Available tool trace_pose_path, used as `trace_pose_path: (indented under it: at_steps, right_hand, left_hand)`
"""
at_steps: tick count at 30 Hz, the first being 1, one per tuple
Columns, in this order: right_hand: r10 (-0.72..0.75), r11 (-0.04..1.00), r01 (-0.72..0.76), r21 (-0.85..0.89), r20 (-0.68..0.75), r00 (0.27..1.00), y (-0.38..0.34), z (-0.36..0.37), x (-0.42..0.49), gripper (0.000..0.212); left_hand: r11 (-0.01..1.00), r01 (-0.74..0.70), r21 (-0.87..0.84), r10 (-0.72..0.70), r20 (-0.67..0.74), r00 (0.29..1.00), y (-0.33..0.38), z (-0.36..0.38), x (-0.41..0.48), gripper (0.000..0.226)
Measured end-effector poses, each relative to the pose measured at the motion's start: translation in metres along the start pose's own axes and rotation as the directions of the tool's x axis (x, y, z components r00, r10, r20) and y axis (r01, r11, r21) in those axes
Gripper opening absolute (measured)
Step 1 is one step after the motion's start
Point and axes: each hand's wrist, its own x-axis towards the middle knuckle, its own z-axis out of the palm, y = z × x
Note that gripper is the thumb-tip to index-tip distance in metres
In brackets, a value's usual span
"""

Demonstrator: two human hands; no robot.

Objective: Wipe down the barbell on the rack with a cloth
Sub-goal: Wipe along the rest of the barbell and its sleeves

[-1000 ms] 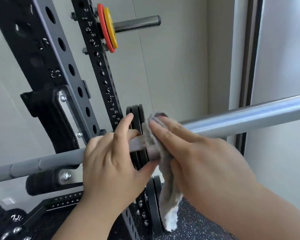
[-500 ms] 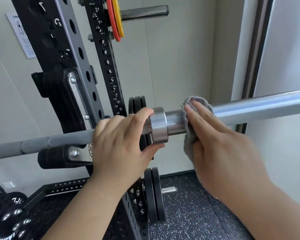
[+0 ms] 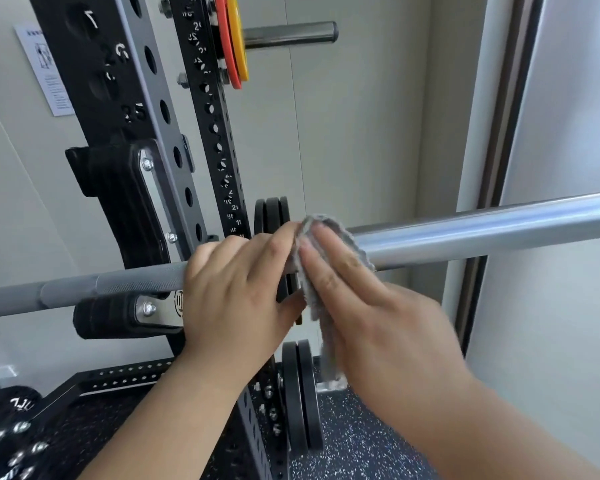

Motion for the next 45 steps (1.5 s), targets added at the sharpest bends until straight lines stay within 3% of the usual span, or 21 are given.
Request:
trace_pose_path:
  at_steps: [2, 5, 7, 9, 11, 14, 17, 21, 23, 27, 30, 32, 34, 36, 39, 41, 43, 45]
  right_hand:
    - [0.139, 0.989, -0.144, -0.03, -0.115, 0.984, 0.019, -0.007, -0.002, 0.083]
    - [0.265, 0.96, -0.278, -0.018, -0.248, 0.932, 0.035, -0.021, -0.007, 0.055]
    - [0.255, 0.966, -0.257, 0.016, -0.217, 0.942, 0.021, -0.018, -0.004, 0.058]
    - [0.128, 0.992, -0.127, 0.018, -0.167, 0.978, 0.001, -0.006, -0.004, 0.069]
    - [0.064, 0.997, -0.07, -0.044, -0.122, 0.99, 0.002, -0.003, -0.006, 0.066]
    - [0.266, 0.954, -0.278, -0.109, -0.113, 0.957, 0.04, -0.016, -0.013, 0.076]
    - [0.387, 0.905, -0.412, -0.105, -0.195, 0.901, 0.055, -0.027, -0.018, 0.066]
    - [0.157, 0.983, -0.16, -0.09, -0.037, 0.987, 0.005, -0.003, -0.012, 0.071]
    - [0.122, 0.989, -0.125, -0.083, -0.034, 0.992, 0.013, -0.001, -0.015, 0.072]
    - [0.292, 0.928, -0.312, -0.204, -0.125, 0.948, 0.087, -0.023, -0.029, 0.079]
    - [0.419, 0.888, -0.454, -0.068, -0.284, 0.862, 0.101, -0.035, -0.03, 0.059]
    - [0.359, 0.929, -0.37, 0.004, -0.251, 0.899, 0.075, -0.029, -0.022, 0.056]
    - [0.173, 0.985, -0.174, 0.007, -0.159, 0.972, 0.046, -0.013, -0.017, 0.068]
    - [0.109, 0.994, -0.111, -0.025, -0.048, 0.993, 0.04, -0.002, -0.021, 0.078]
    - [0.309, 0.942, -0.324, -0.091, -0.146, 0.94, 0.09, -0.017, -0.033, 0.089]
    - [0.451, 0.868, -0.489, -0.085, -0.279, 0.848, 0.134, -0.037, -0.046, 0.074]
    - [0.504, 0.843, -0.538, -0.028, -0.312, 0.805, 0.153, -0.05, -0.047, 0.056]
    - [0.47, 0.862, -0.506, -0.04, -0.315, 0.825, 0.134, -0.048, -0.04, 0.052]
  left_hand:
    - [1.0, 0.004, -0.007, -0.004, 0.039, 0.999, -0.001, -0.002, -0.001, 0.073]
    - [0.999, 0.036, 0.013, -0.037, 0.143, 0.989, 0.002, -0.009, 0.001, 0.085]
    - [0.999, 0.036, 0.01, -0.038, 0.198, 0.979, 0.006, -0.014, 0.003, 0.083]
    - [0.995, 0.079, -0.057, -0.065, 0.212, 0.975, 0.011, -0.022, 0.008, 0.071]
    - [0.988, 0.123, -0.094, -0.1, 0.222, 0.97, 0.017, -0.028, 0.012, 0.057]
    - [0.986, 0.137, -0.091, -0.108, 0.269, 0.957, 0.019, -0.029, 0.015, 0.051]
    - [0.987, 0.124, -0.102, -0.09, 0.289, 0.953, 0.018, -0.027, 0.014, 0.054]
    - [0.98, 0.129, -0.149, -0.089, 0.249, 0.964, 0.017, -0.025, 0.01, 0.055]
    - [0.976, 0.119, -0.185, -0.074, 0.232, 0.97, 0.015, -0.026, 0.009, 0.063]
    - [0.972, 0.116, -0.204, -0.069, 0.225, 0.972, 0.015, -0.027, 0.007, 0.066]
    - [0.975, 0.097, -0.199, -0.046, 0.246, 0.968, 0.02, -0.029, 0.013, 0.062]
    - [0.971, 0.071, -0.227, -0.015, 0.24, 0.971, 0.029, -0.033, 0.025, 0.059]
    - [0.989, 0.022, -0.146, 0.013, 0.237, 0.971, 0.042, -0.034, 0.042, 0.056]
    - [0.998, -0.007, -0.069, 0.027, 0.295, 0.955, 0.052, -0.028, 0.056, 0.055]
    - [0.998, -0.021, -0.052, 0.036, 0.313, 0.949, 0.054, -0.013, 0.057, 0.051]
    - [0.998, -0.021, -0.054, 0.034, 0.255, 0.966, 0.053, -0.007, 0.047, 0.045]
    - [0.998, -0.012, -0.054, 0.024, 0.222, 0.975, 0.058, -0.006, 0.042, 0.042]
    - [0.999, 0.006, -0.048, 0.004, 0.213, 0.977, 0.067, -0.009, 0.041, 0.04]
